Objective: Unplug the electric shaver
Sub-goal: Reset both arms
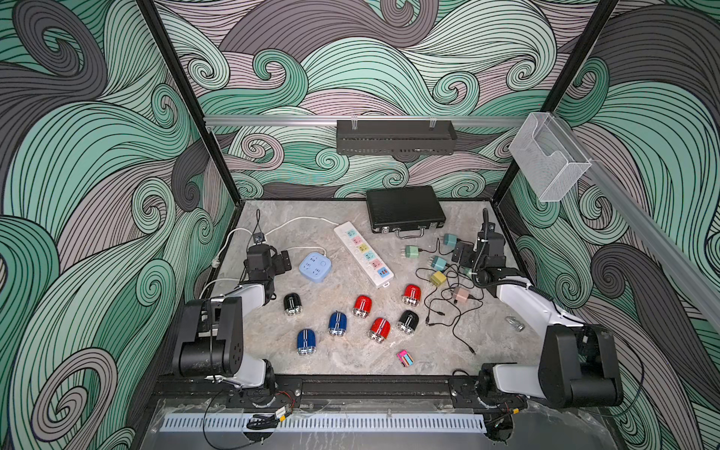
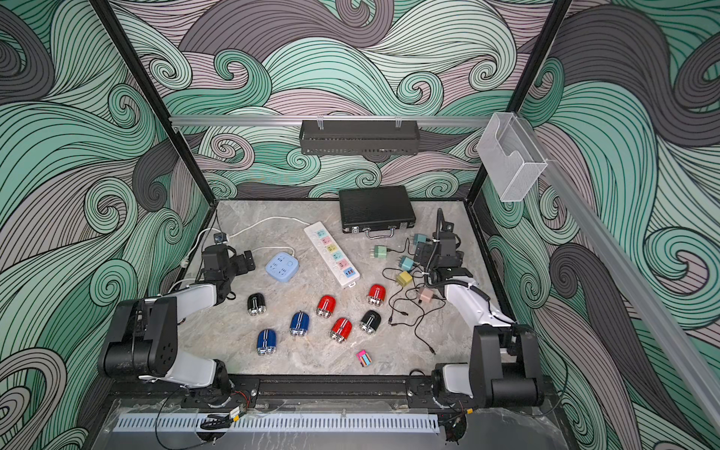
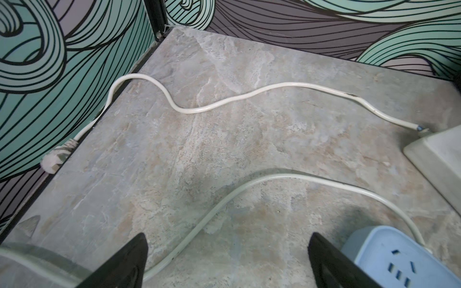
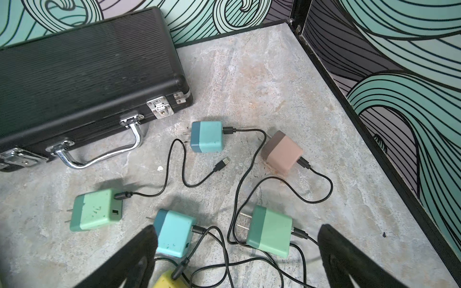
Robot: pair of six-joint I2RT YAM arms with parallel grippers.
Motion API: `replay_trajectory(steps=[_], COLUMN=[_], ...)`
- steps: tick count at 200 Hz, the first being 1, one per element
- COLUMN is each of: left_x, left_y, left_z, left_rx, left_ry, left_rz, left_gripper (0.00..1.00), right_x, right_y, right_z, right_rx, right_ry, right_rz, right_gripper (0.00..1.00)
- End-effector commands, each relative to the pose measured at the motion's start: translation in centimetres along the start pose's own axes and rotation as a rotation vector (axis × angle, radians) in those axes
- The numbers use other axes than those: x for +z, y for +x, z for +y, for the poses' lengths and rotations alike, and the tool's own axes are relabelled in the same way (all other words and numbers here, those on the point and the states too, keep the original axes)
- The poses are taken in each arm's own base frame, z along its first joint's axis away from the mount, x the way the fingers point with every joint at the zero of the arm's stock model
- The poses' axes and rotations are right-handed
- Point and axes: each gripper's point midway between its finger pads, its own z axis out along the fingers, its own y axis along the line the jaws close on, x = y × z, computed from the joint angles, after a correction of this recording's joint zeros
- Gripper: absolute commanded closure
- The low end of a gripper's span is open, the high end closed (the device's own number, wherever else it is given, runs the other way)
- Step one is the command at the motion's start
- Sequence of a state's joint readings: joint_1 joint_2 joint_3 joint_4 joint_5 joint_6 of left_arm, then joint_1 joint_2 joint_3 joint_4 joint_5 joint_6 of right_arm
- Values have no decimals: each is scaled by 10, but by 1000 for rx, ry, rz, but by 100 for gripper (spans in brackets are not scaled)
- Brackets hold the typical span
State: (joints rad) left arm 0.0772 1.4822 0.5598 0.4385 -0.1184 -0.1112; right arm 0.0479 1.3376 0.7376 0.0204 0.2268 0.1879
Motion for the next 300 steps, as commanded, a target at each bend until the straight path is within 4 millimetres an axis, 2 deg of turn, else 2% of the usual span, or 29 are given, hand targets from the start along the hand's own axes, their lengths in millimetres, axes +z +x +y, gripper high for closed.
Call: replay_trajectory(steps=[1,70,146,168,200,300], left_x=[-1,-7,-6,-5,-5,-5], left_y=[-5,1,7,7,7,7], left_z=[-17,-31,-35,-35,-35,-35], left_rx=[54,97,107,106,106,106], left_ry=[109,201,223,226,226,228], left_rz=[-48,-93,-95,-90,-90,-90], left_gripper=[1,1,1,1,1,1], right_x=[2,9,10,15,25,29], right_y=[-3,7,13,21,32,31], right_z=[3,4,22,25,29,28], right_rx=[-44,-138,-184,-190,-205,-182], right_ry=[-8,-17,-126,-150,-174,-217], right_rz=[-55,-174,-294,-318,-285,-260], right_gripper=[1,2,3,4,3,0])
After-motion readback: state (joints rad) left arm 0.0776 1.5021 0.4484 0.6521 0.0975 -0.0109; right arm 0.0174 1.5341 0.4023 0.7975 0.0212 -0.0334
